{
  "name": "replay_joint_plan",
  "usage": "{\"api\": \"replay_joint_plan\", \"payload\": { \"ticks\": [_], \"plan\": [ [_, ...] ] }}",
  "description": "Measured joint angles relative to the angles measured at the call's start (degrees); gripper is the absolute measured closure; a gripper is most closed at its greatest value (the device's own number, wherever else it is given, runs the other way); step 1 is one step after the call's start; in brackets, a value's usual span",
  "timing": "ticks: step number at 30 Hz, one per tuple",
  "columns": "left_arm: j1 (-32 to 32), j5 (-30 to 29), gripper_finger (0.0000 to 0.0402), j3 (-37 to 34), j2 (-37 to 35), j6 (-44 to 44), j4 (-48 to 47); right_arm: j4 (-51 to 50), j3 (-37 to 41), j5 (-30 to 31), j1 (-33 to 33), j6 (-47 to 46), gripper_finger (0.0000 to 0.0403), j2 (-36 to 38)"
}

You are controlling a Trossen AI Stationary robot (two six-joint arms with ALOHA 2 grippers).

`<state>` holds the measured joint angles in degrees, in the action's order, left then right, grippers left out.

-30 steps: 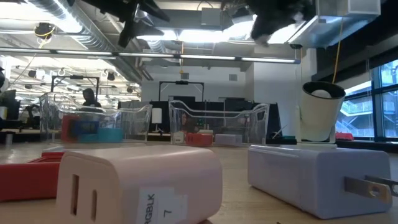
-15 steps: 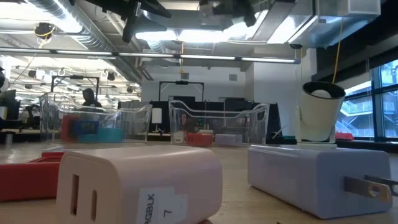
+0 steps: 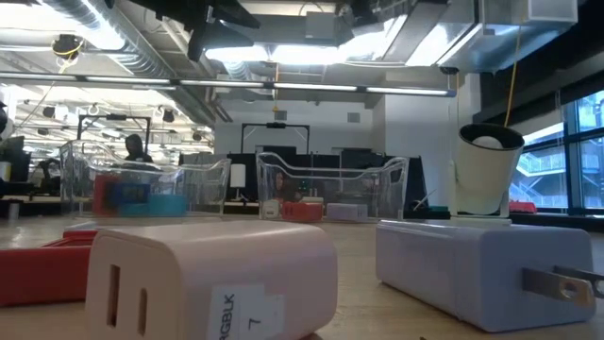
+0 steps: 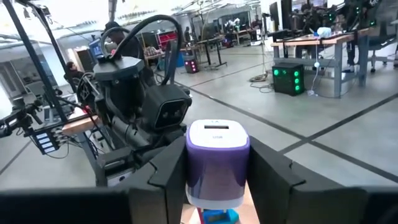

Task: Pick & Place Office items
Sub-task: Put the dark blue charger adapter into the right transparent bin

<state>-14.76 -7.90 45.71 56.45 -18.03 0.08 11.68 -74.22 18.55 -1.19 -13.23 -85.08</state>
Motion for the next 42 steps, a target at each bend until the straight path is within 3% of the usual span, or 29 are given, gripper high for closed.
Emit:
{"api": "replay_joint_plan", "payload": {
  "ticks": [8, 12, 17, 26, 31, 42],
  "plan": [
    [0.0, -0.93, 0.0217, 0.0, 0.0, -0.05, 0.24, -0.11, 0.0, -0.18, -2.4, 0.24, 0.0261, -0.04],
    [0.0, -5.24, 0.0217, 0.0, 0.0, 2.44, 1.93, -2.48, 0.0, -4.53, -5.41, 0.22, 0.0261, -0.04],
    [0.0, -12.02, 0.0217, 0.0, 0.0, 3.98, 5.71, -8.27, 0.0, -13.29, -12.1, -7.78, 0.0261, -0.07],
    [-1.45, -24.73, 0.0217, 0.02, 0.0, 11.54, 10.73, -20.21, 0.0, -13.91, -20.58, -7.28, 0.0261, -0.38],
    [-4.46, -24.93, 0.0217, 0.02, 0.0, 10.89, 10.73, -20.21, -0.04, -15.1, -22.33, -7.12, 0.0261, -3.76],
    [-6.74, -18.44, 0.0217, 0.02, 0.04, 5.16, 10.32, -20.32, -0.02, -16.62, -23.12, -7.37, 0.0261, -13.32]
  ]
}}
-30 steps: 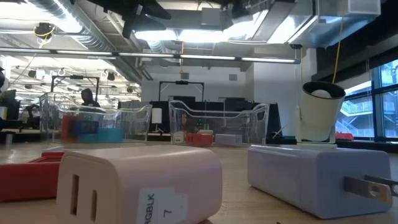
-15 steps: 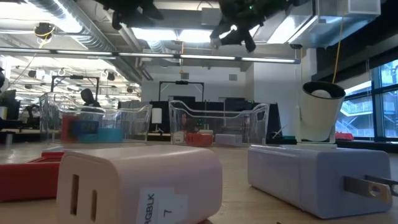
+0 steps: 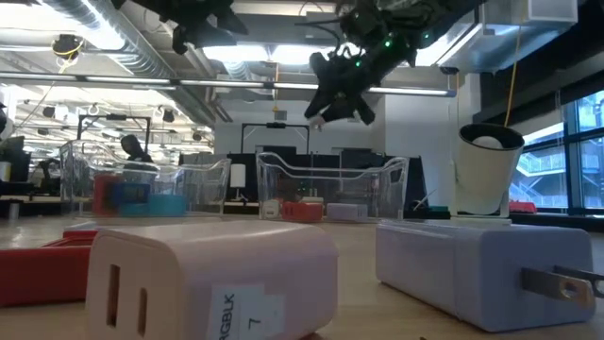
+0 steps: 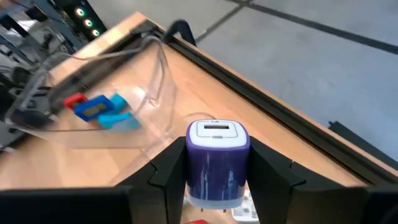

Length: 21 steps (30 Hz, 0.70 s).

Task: Pick & Place Office items
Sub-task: Put the dark blue charger adapter into the right transparent bin

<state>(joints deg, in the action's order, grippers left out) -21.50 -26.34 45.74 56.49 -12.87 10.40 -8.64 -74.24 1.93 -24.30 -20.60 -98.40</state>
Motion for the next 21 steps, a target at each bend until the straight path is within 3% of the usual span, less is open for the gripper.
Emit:
{"api": "replay_joint_plan", "payload": {
  "ticks": [11, 16, 21],
  "plan": [
    [2.34, 2.51, 0.0217, 0.0, 0.0, -0.08, -0.11, -0.35, 0.0, 0.92, -0.55, -3.1, 0.0261, -3.56],
    [3.63, 2.51, 0.0217, 0.0, 0.02, -0.08, -0.4, -5.63, 0.0, -0.85, -0.26, -4.93, 0.0261, -3.57],
    [4.46, 2.49, 0.0217, 0.0, 0.02, -0.04, -0.39, -12.33, 0.0, 4.59, 0.57, -7.1, 0.0261, -3.57]
  ]
}}
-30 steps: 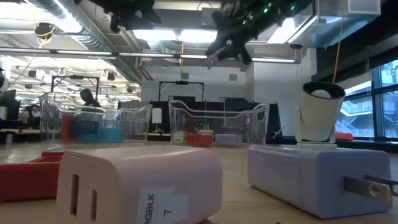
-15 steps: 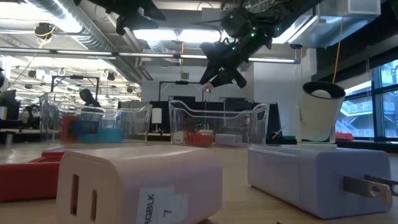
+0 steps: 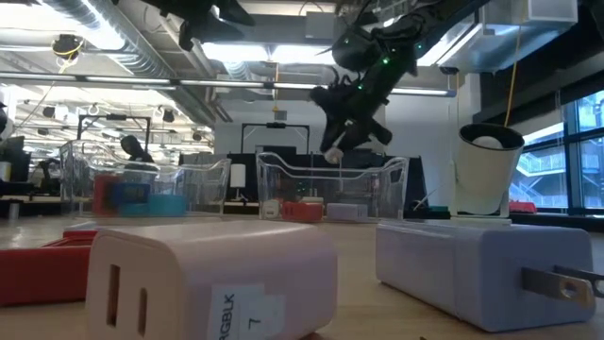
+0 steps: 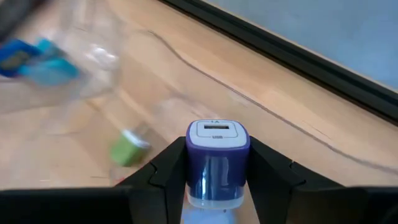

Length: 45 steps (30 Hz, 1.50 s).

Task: Pick & Place Office items
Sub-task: Put the dark blue charger adapter into the right transparent bin, then put the left blue charger adapter into the right transparent bin

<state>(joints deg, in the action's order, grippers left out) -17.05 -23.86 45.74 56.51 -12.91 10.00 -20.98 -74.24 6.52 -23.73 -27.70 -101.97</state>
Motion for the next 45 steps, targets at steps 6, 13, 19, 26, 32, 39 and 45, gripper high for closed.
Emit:
{"api": "replay_joint_plan", "payload": {
  "ticks": [6, 13, 19, 26, 32, 39, 45],
  "plan": [
    [0.18, 0.0, 0.0217, 0.0, 0.0, -0.25, -0.01, -4.37, 0.0, 1.82, 0.77, -1.98, 0.0261, -0.02],
    [0.19, 1.6, 0.0217, 0.02, 0.0, -5.16, -3.32, -4.82, 0.02, 3.21, 2.91, -3.4, 0.0261, -2.3],
    [0.18, 2.97, 0.0217, 0.02, 0.0, -6.02, -4.28, -4.36, 0.02, 3.43, 4.06, -4.77, 0.0261, -5.2],
    [0.21, 2.99, 0.0217, 0.02, 0.0, -5.99, -4.29, -4.07, 0.02, 3.5, 4.13, -5.29, 0.0261, -7.3],
    [0.21, 2.99, 0.0217, 0.02, 0.0, -5.95, -4.29, -3.84, 0.02, 3.11, 4.13, -5.19, 0.026, -7.34],
    [0.21, 2.99, 0.0217, 0.02, 0.0, -5.93, -4.29, -3.71, 0.02, 2.89, 4.13, -4.9, 0.0217, -7.34],
    [0.21, 2.97, 0.0217, 0.02, 0.0, -5.89, -4.29, -3.38, 0.02, 2.93, 4.13, -4.88, 0.0182, -6.88]
  ]
}}
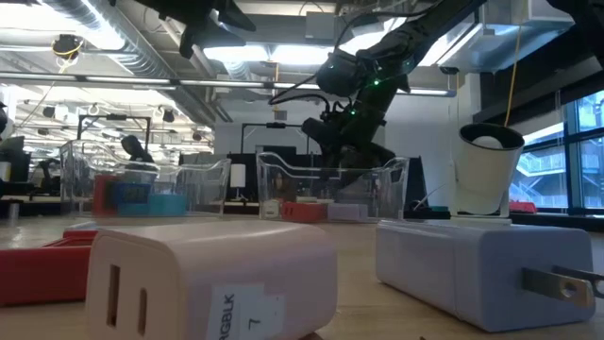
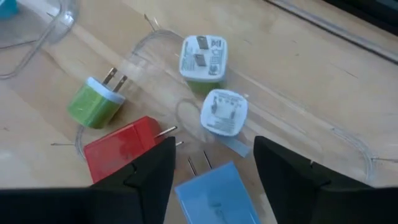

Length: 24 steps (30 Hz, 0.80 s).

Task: Pick & Place Office items
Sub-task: Put the left blue charger adapter into the right transparent bin

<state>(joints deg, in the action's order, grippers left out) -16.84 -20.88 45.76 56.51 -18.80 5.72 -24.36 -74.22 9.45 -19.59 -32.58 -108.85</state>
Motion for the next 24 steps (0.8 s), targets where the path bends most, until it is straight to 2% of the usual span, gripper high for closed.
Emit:
{"api": "replay_joint_plan", "payload": {
  "ticks": [3, 8, 11, 15, 21, 24],
  "plan": [
    [-0.01, 0.3, 0.0217, 0.0, -0.02, -0.04, -0.43, 0.08, 0.0, 0.01, 0.0, 0.0, 0.0176, 0.92],
    [-0.02, 9.53, 0.0217, 0.0, -0.95, -2.04, -5.02, -0.03, 0.0, 0.04, 0.09, 0.0, 0.0175, 4.33],
    [0.0, 14.98, 0.0217, 0.0, -1.48, -5.09, -10.37, 0.08, 0.0, 0.24, 0.4, 0.0, 0.0175, 7.26],
    [0.72, 18.33, 0.0217, 0.0, -1.98, -8.87, -20.07, 0.35, -0.02, 0.23, 1.72, -0.03, 0.0175, 11.47],
    [7.4, 22.06, 0.0203, 0.0, -1.86, -5.51, -31.91, 0.56, -0.02, 0.29, 6.16, -1.47, 0.0175, 16.25],
    [11.52, 22.21, 0.0186, -0.02, -1.77, -3.47, -34.96, 0.63, -0.02, 2.79, 9.4, -2.66, 0.0175, 17.75]
  ]
}}
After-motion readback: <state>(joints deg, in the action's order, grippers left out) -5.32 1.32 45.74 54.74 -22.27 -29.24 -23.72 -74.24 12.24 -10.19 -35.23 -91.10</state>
